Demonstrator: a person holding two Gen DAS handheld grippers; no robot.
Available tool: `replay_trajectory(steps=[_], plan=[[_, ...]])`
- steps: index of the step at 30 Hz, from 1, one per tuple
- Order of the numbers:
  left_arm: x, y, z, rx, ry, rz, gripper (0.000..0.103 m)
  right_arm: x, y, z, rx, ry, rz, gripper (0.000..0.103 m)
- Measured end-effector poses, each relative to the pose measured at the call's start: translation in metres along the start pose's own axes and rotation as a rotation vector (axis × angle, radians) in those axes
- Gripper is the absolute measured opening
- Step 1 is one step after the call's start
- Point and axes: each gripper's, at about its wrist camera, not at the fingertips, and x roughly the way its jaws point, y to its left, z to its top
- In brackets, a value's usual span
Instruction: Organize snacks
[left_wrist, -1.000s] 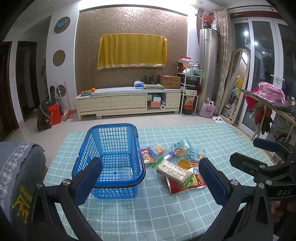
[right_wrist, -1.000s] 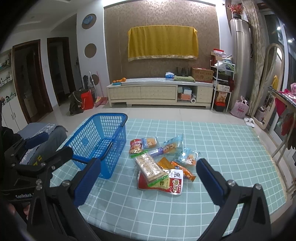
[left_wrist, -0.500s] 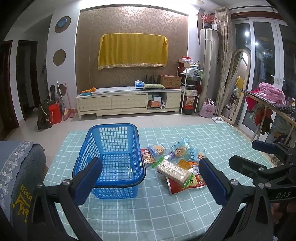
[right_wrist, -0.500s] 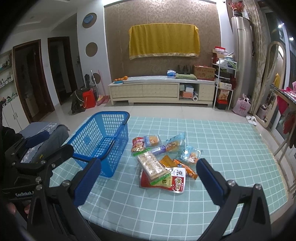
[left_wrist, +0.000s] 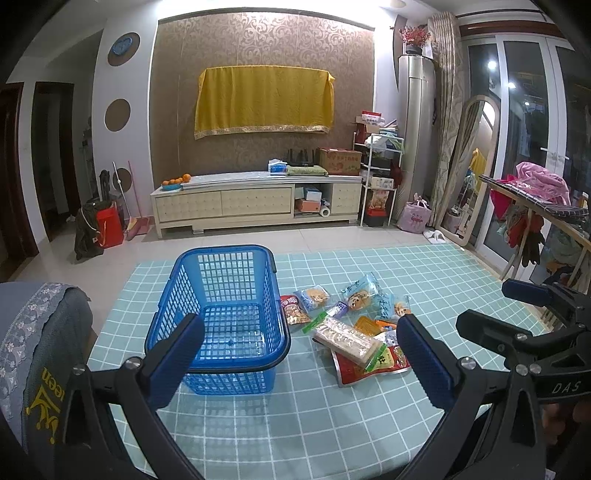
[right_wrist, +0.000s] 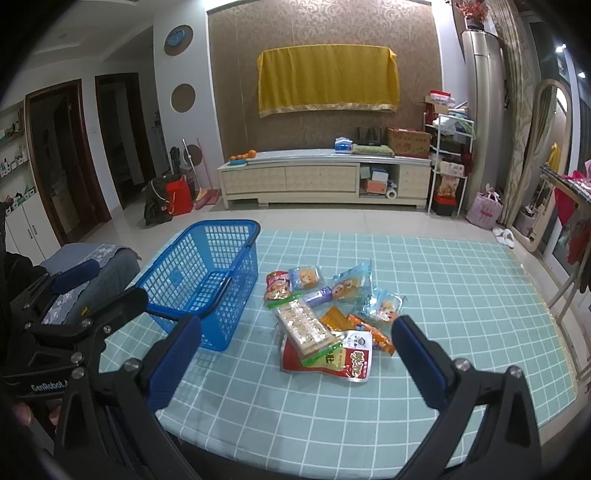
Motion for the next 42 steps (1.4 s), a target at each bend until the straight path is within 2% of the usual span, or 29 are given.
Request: replay_trajectory(steps=[25,35,42], plan=[[0.005,-0.001,0.006,0.001,0.012,-0.008,0.103,0.001,-0.005,0.003,0.005,0.013,0.007,0.103],[0.028,-0.021,0.033,0.070,0.036,-0.038,0.103,0.010,-0.027,0.024,-0.007,0.024,-0.004,0.103],[0.066,-0.039,0.061,0.085,0.108,-0.082,0.103,0.027,-0.061,0.044,0.003,0.055,-0.025,0.103]])
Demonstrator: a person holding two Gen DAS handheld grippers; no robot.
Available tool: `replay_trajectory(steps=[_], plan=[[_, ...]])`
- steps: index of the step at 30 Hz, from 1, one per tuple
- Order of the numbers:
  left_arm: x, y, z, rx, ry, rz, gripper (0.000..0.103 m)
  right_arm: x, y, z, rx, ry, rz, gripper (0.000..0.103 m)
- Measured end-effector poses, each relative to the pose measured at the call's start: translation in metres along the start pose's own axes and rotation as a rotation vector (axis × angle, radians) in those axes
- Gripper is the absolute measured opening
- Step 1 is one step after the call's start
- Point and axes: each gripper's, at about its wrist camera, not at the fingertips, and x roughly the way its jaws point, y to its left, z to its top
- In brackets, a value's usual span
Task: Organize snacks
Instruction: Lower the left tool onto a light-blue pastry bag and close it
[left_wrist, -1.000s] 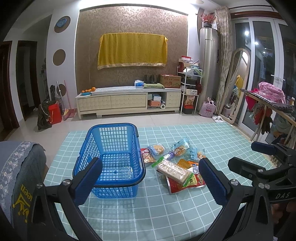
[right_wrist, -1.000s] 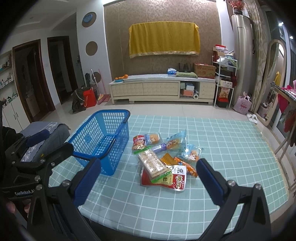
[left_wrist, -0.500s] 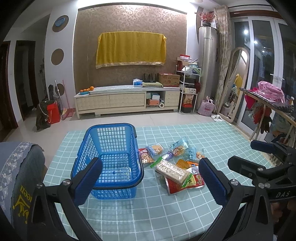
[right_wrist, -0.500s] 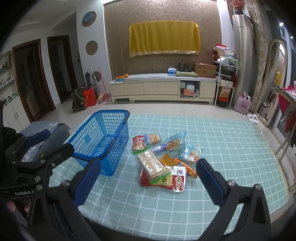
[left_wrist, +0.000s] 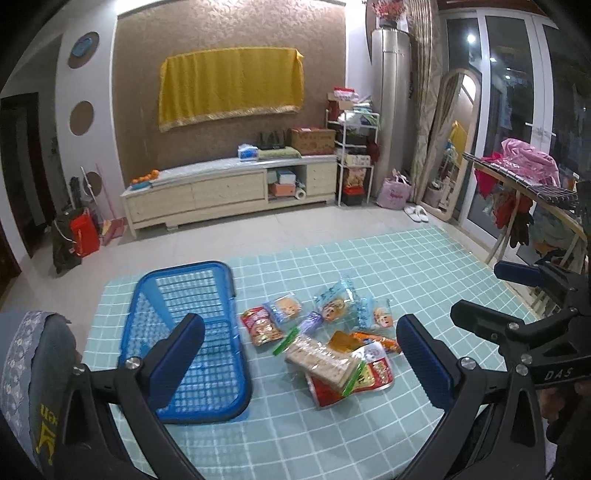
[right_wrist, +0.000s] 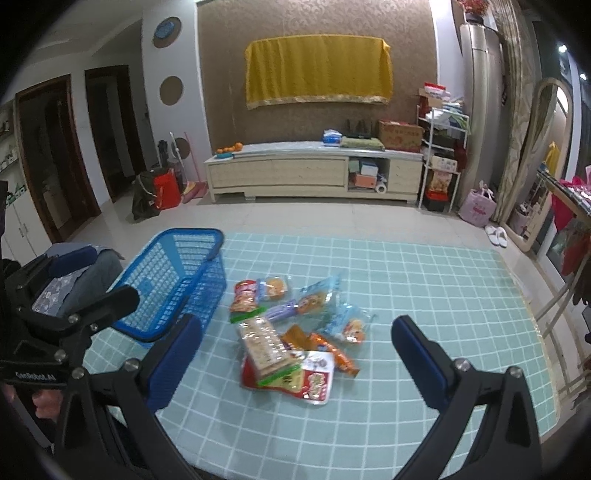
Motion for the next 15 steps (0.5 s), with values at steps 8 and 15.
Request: replay_trajectory(steps=[8,15], plan=[[0.067,-0.016,0.032,-0.018,0.124,-0.065,0.103,0.034,-0.044,0.021,0.050,0.064,0.002,0.103],[0.131,-0.028,0.046,-0.048,0.243,-0.095,0.103,0.088,-0.083,0.028,0.125,0.184,0.033,0.103]])
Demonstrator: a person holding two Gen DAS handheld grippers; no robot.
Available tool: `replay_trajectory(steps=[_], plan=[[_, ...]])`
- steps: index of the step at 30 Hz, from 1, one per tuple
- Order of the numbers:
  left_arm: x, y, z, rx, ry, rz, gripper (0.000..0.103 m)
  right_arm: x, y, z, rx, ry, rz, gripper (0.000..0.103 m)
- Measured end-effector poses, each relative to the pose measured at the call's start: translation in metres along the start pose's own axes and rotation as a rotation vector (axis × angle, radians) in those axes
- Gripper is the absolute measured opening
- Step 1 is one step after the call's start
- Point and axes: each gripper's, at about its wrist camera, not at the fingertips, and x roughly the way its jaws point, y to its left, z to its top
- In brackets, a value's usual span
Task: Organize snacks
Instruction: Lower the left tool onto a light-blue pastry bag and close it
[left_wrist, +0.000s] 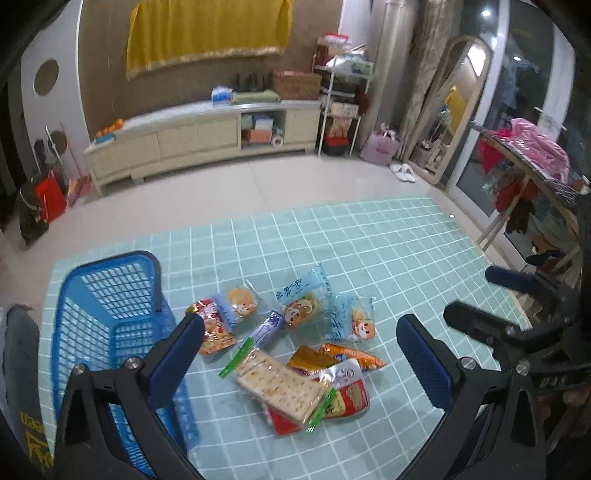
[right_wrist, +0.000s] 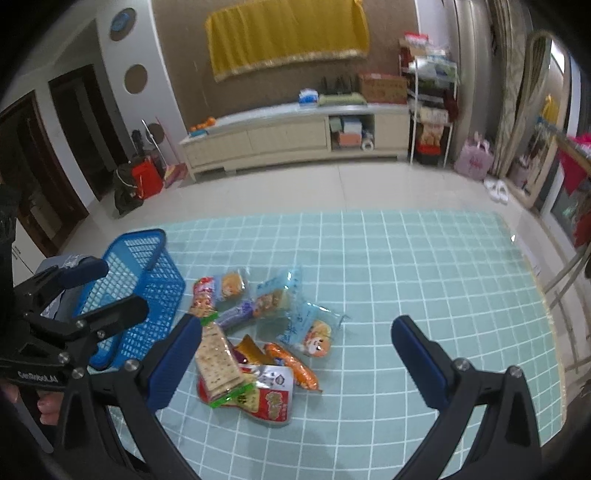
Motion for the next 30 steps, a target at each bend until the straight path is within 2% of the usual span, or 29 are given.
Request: replay_trajectory(steps=[3,12,15,19,23,26,30], plan=[[0.029,-0.002,0.011,-0.002,0.048,0.002,0.103,0.022,-0.018,0.006,0.051,0.052,0.039,0.103],[0.114,0.005,0.030,-0.092,0.228,-0.061,0.103,0.075,-0.055,0.019,0.128,0.156,0.041,0.103],[0.139,0.002,0.035,-0.078,0.277,-0.062,0.103,0.096,-0.065,0.022,0.151,0.202,0.049,0.103],[0.174,0.007,0.030,-0.098,0.325,-0.061,0.103,0.124,-0.081,0.022,0.182,0.254,0.038,0.103],[0.202,0.012,0.028,-0.105,0.368,-0.062,0.103,0.140,-0.091,0.015,0.212,0.288,0.061,0.103],[0.217,0.013,0.028,-0.088,0.388,-0.049,0.103,0.149,-0.095,0.012,0.220,0.303,0.069,0.103],[0.234,0.022,0.028,-0.115,0.408,-0.059,0.103,0.154,-0.097,0.013,0.217,0.309,0.073,0.103]])
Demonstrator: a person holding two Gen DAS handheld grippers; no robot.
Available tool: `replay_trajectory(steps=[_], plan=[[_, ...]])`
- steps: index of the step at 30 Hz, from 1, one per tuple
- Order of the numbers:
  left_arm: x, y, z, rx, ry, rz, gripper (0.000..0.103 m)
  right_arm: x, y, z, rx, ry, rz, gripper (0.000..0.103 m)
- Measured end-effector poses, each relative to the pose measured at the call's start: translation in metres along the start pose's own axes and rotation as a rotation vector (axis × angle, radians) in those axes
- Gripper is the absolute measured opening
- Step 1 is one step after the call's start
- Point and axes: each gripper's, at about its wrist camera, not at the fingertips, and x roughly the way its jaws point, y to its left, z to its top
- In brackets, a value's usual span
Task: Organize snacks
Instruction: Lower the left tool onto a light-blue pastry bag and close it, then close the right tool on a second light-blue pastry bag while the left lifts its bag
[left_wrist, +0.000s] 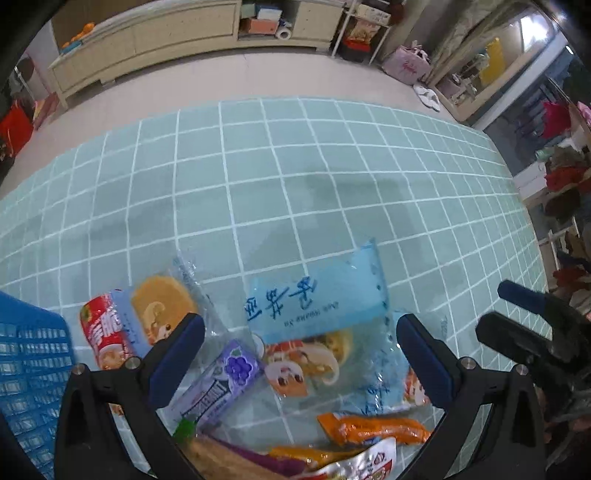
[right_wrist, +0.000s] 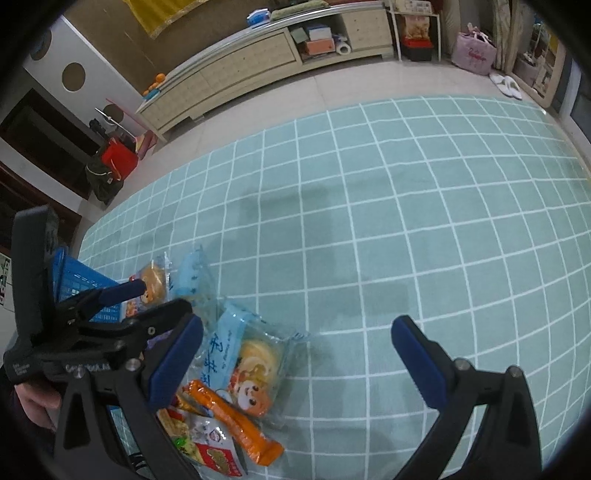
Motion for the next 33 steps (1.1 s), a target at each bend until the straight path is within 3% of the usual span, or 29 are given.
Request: replay_trajectory(steps=[7,11,14,17,30,33], plan=[[0.021,0.013,0.011,-0.048,0.050,-0.095,0.103,0.009,0.000,0.002,-0.010,0.009,0.024,0.103],[0.032,0.008,0.010,-0.027,0.076,-0.123,0.086,0.007,-0.001,0.000,-0.009,0.007,0.034,0.103],[0.031,-0.004,0.006,0.036,0.071,-0.092,0.082,0.006,-0.003,-0.002,-0.007,0.011,0.027,0.103],[0.025,-0.007,0.004,0.030,0.058,-0.079,0.069,0.004,-0.004,-0.003,0.001,0.016,0.025,0.103],[-0.042,-0.002,-0.023,0.086,-0.057,0.058,0.068,0.001,0.027,-0.013,-0.101,0.050,-0.032,0.103],[-0.048,0.003,-0.034,0.091,-0.065,0.077,0.068,0.010,0.026,-0.015,-0.044,0.087,-0.015,0.103]])
